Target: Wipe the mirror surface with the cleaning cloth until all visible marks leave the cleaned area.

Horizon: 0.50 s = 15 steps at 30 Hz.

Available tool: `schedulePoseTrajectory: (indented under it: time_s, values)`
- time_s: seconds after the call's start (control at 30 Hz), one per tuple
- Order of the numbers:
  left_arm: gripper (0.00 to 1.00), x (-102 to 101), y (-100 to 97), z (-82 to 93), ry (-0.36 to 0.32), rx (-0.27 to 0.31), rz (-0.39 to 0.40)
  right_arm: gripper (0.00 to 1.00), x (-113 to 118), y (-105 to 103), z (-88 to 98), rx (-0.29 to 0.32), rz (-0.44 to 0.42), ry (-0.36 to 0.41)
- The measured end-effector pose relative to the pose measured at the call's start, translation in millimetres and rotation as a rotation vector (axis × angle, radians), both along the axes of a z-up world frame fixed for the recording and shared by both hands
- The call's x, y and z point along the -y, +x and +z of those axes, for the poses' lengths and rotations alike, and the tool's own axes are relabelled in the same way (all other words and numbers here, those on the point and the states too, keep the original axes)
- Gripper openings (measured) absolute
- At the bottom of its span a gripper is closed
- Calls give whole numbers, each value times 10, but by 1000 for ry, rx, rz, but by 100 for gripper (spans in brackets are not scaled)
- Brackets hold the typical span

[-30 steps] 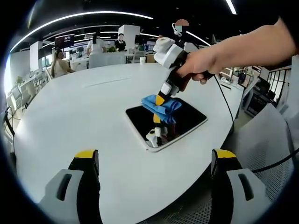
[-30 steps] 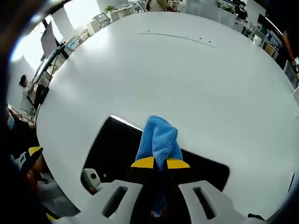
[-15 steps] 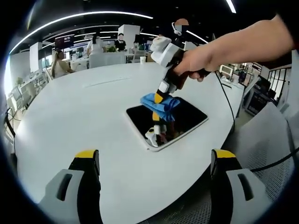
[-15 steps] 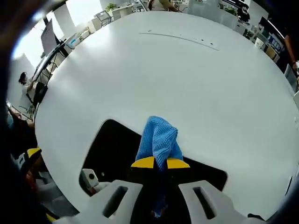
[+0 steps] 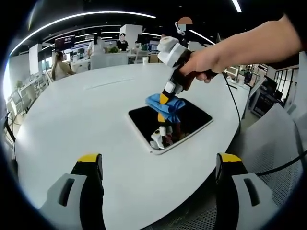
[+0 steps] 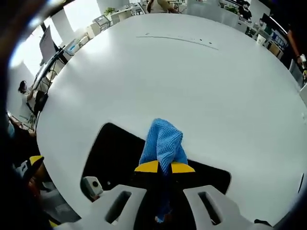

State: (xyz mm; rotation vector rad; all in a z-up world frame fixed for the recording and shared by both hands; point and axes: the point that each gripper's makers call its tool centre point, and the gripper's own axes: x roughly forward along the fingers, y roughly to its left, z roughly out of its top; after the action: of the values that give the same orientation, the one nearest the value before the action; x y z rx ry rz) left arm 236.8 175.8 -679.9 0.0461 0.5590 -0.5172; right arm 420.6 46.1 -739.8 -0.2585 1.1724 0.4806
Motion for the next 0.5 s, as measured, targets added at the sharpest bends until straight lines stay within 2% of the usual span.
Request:
schedulePoseTrajectory:
  time_s: [0.2, 0.5]
  values:
    - [96, -2, 1, -9, 0, -3, -2, 1, 94, 120, -73, -11, -11, -9]
    - [95, 13, -3, -5, -5, -2, -8, 1, 287, 47, -22, -16, -48, -16]
